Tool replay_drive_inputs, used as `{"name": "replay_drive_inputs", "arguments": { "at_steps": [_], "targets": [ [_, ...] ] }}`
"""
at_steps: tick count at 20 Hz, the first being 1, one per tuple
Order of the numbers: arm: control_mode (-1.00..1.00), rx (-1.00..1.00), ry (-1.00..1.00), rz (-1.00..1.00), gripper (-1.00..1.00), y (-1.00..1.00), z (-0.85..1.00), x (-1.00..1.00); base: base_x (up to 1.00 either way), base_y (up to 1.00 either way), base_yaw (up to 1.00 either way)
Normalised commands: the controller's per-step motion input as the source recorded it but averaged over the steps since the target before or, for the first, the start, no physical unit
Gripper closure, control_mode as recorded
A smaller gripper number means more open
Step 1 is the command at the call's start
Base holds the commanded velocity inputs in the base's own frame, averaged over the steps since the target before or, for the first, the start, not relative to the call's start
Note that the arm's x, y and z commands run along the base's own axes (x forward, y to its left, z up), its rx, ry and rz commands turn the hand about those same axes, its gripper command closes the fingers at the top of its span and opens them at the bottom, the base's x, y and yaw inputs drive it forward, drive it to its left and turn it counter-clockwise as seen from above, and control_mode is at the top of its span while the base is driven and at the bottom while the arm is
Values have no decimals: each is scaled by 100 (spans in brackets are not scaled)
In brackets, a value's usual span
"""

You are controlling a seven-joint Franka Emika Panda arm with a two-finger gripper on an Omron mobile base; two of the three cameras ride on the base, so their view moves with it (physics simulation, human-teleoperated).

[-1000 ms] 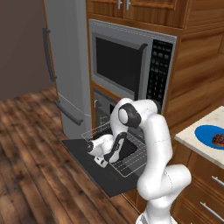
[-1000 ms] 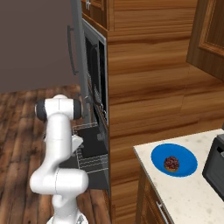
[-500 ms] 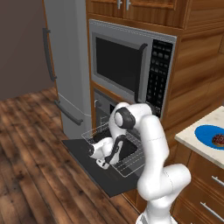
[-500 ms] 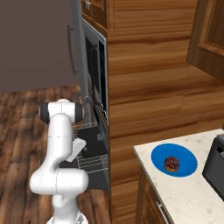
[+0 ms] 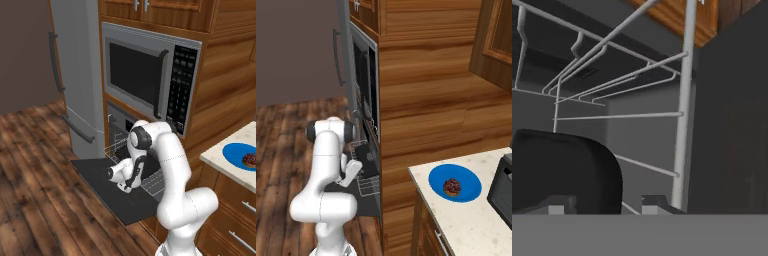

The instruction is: Take the baked cake out of the oven and place it on the plate for cooling. Then close the oven door.

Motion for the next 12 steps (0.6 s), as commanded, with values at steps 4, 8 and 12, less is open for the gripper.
{"name": "replay_drive_inputs", "arguments": {
  "at_steps": [4,8,12],
  "targets": [
    [-100,-6,0,-3,-100,-42,0,70,0,0,0],
    [-100,-5,0,-5,-100,-41,0,65,0,0,0],
    [-100,-4,0,-4,-100,-20,3,46,0,0,0]
  ]
}}
